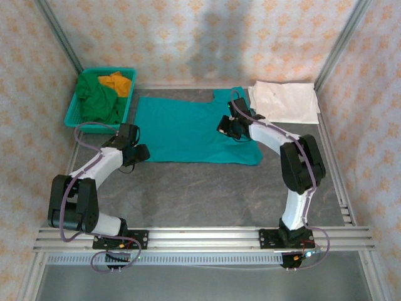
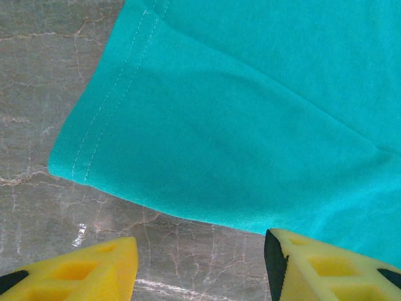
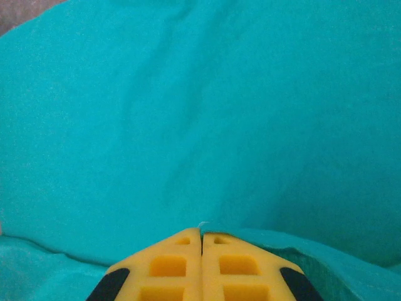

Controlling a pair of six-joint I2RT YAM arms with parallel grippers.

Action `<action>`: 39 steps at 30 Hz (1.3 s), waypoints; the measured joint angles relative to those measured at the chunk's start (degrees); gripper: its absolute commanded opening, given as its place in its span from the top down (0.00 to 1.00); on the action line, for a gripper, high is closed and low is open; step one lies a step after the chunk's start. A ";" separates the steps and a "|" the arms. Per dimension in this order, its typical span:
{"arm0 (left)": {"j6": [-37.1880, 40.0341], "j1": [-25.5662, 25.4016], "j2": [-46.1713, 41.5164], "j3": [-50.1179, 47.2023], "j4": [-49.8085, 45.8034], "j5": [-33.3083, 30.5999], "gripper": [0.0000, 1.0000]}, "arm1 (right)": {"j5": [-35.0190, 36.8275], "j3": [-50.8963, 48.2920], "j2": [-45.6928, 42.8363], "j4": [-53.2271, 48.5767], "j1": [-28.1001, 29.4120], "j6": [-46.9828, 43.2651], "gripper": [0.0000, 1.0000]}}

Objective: Fold and stack the t-shirts

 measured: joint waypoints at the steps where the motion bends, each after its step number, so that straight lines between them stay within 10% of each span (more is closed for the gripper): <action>1: 0.00 0.00 0.02 0.00 0.02 -0.04 0.44 | 0.07 1.36 0.81 -0.85 0.00 -0.76 1.00; 20: 0.02 0.00 0.28 1.31 -0.04 -0.28 0.37 | 2.14 9.31 2.29 -9.16 -3.04 -6.01 0.61; 28: 0.96 0.00 1.38 1.97 -0.07 -0.15 0.37 | -1.40 -13.07 -16.50 -3.61 -7.28 -2.97 0.72; 39: 1.51 0.00 7.43 3.65 0.72 3.37 0.39 | -4.04 -26.71 -12.44 5.73 -7.17 2.78 0.77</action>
